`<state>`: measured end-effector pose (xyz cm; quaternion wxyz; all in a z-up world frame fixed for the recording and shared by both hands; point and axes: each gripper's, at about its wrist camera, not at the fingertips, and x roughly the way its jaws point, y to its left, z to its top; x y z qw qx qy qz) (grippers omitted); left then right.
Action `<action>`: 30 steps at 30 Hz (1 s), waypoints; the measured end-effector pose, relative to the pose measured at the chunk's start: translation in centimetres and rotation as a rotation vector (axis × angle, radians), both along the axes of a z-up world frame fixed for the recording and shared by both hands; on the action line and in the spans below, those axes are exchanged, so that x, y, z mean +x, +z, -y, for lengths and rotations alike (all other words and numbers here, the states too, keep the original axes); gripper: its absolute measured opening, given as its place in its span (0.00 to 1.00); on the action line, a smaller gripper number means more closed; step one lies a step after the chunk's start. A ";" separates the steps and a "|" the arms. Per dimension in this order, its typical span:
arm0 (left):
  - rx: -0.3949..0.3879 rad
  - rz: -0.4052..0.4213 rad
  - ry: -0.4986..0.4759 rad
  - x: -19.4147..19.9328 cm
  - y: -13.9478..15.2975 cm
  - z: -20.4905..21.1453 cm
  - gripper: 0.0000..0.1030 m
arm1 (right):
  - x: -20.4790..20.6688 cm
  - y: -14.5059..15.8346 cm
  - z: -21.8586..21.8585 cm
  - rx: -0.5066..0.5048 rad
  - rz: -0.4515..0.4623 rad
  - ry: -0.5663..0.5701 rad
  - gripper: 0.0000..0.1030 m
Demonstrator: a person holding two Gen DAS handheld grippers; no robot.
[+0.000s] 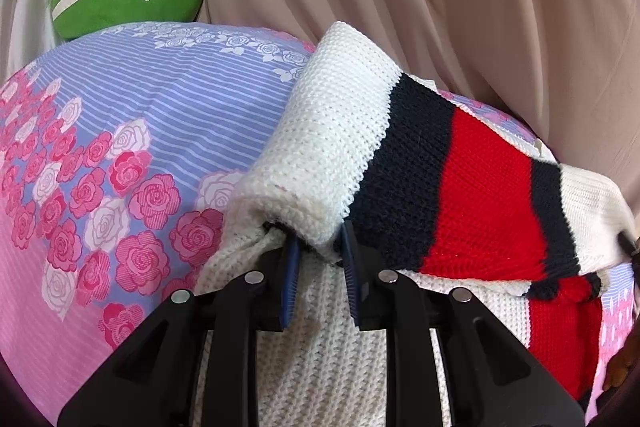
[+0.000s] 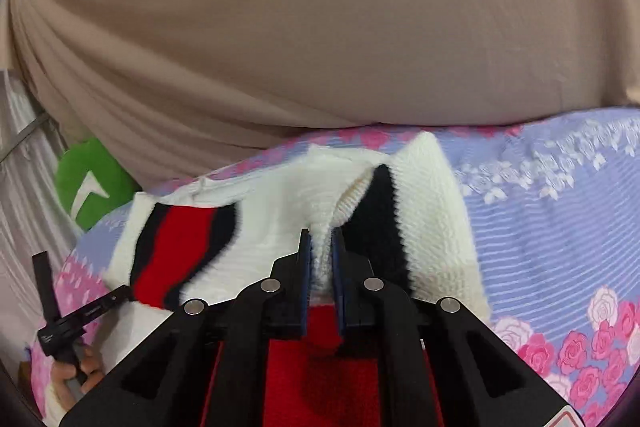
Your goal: Fold small clothes
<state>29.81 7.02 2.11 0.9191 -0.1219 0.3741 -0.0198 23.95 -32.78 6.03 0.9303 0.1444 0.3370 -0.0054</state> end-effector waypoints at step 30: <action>-0.233 -0.016 -0.166 -27.7 -1.7 -5.2 0.75 | -29.5 -5.8 -3.2 0.340 -0.089 0.090 0.47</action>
